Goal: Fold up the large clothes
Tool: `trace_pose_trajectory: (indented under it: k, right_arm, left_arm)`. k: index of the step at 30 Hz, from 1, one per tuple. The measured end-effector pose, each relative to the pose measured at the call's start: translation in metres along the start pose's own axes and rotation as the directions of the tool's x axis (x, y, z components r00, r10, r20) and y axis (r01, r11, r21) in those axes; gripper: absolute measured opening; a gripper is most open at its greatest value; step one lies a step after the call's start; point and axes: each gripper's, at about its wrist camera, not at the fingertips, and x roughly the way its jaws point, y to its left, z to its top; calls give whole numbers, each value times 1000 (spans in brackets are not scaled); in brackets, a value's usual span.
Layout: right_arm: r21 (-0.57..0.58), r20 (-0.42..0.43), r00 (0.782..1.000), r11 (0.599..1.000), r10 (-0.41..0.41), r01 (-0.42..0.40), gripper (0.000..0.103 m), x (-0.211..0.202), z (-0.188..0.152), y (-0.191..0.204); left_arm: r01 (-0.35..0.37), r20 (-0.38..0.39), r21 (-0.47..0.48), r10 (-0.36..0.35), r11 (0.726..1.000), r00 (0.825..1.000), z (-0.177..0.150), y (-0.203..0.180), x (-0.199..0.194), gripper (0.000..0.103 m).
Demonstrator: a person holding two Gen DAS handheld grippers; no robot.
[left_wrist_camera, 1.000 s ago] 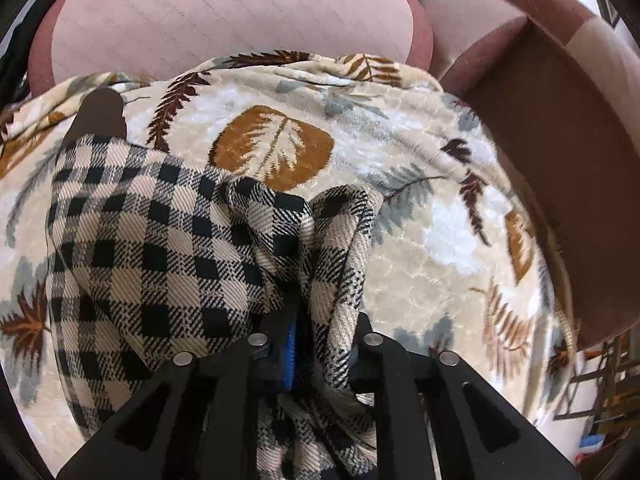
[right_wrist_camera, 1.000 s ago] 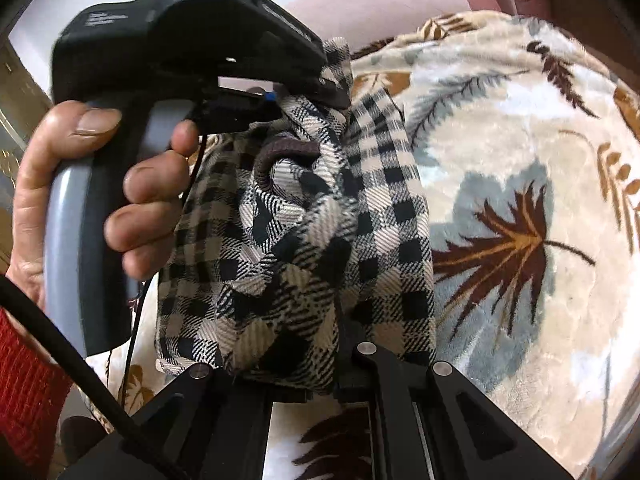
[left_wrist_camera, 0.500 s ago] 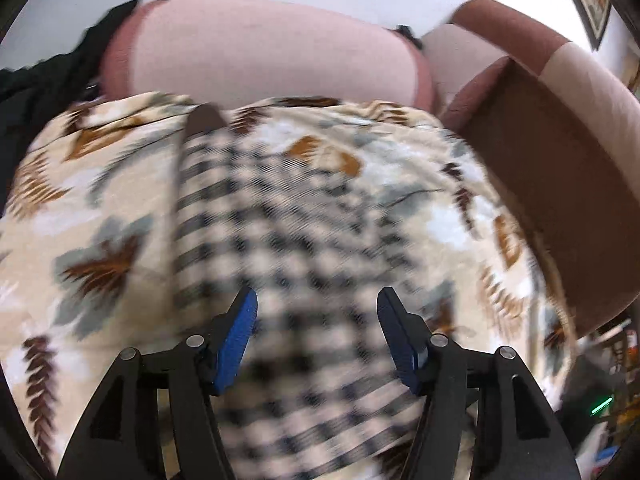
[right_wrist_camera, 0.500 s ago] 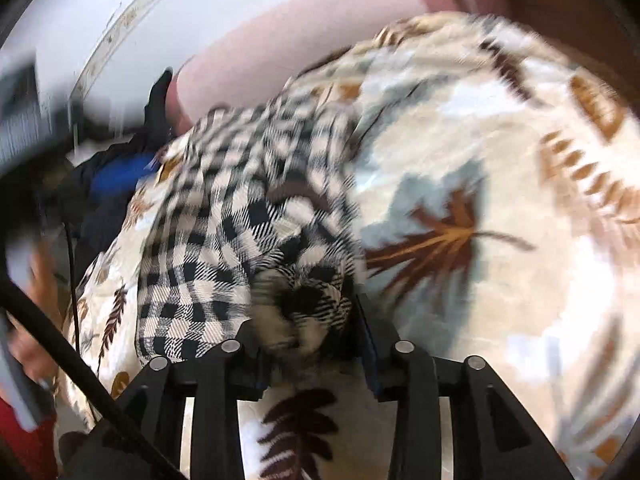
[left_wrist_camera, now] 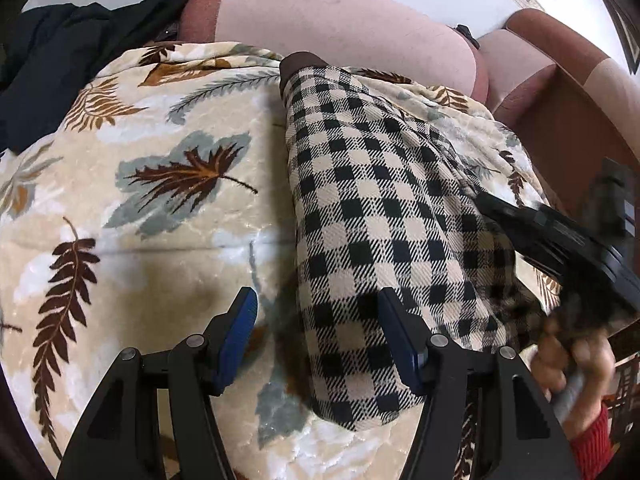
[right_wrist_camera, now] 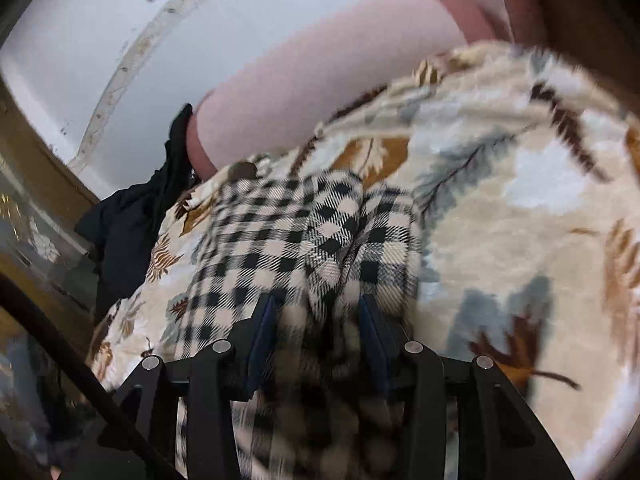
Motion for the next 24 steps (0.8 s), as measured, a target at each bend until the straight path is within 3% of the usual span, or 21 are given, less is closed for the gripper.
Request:
trace_pose_trajectory:
  k: [4,5,6,7,12,15,24]
  right_arm:
    - [55,-37,999,998,12,-10,49,32,9,-13]
    - [68,-45,998,997,48,-44,37,35,10,-14]
    - [81,-55,994,993,93,-88,10,37,11,-14]
    - [94,-58,992,990,115,-109,10,35,12,-13]
    - [37,52,996,996,76,-78,9,-2,21,-1]
    - [20,97,995,999,25,-28,8,-18,24,-4]
    - [3,-3,989,989,-149,149,11,16,4,-29]
  left_arm:
    - [-31,18,32,30,999,999,0,-6,-4,61]
    - [-38,24,42,37,998,999,0,-8,-5,61]
    - [-42,28,51,40,998,999,0,-10,-6,61]
    - [-43,30,58,41,997,999,1,-12,-5,61]
    - [-31,8,78,31,996,999,3,-26,8,61]
    - [-18,-3,96,18,995,1000,-3,-36,19,62]
    - [-97,-45,157,106,983,993,-15,-56,47,68]
